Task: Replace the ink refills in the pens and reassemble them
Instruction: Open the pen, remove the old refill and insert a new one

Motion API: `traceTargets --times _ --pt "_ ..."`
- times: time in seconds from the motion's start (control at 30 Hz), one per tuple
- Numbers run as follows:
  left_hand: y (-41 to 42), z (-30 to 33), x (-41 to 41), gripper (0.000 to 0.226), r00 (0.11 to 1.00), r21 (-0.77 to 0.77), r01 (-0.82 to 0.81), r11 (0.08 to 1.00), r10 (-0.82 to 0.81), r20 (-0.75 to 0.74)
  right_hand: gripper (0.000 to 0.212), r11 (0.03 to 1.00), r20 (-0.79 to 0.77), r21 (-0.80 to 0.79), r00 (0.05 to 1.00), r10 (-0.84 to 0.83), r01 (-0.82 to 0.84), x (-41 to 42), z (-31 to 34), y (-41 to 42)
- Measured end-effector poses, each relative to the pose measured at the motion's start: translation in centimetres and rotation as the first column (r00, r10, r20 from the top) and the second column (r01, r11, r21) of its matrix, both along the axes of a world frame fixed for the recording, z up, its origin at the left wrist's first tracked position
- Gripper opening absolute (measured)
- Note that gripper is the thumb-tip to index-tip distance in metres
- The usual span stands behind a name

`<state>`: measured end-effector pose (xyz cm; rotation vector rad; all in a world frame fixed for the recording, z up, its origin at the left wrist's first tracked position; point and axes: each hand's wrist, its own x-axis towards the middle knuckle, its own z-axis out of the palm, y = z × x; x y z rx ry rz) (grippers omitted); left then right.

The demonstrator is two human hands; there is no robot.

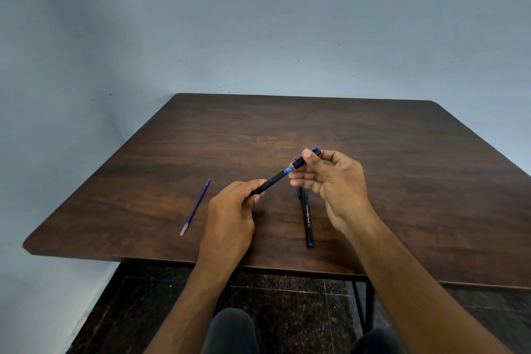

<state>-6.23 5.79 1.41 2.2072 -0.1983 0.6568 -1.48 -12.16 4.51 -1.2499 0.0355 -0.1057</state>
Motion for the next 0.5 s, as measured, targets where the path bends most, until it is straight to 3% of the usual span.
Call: traceTargets --times 0.5 --pt "0.0 -0.3 0.0 0.031 0.999 0.027 0.023 0.999 -0.023 0.026 0.02 0.989 -0.035 -0.088 0.993 0.115 -0.117 -0.4 -0.8 1.1"
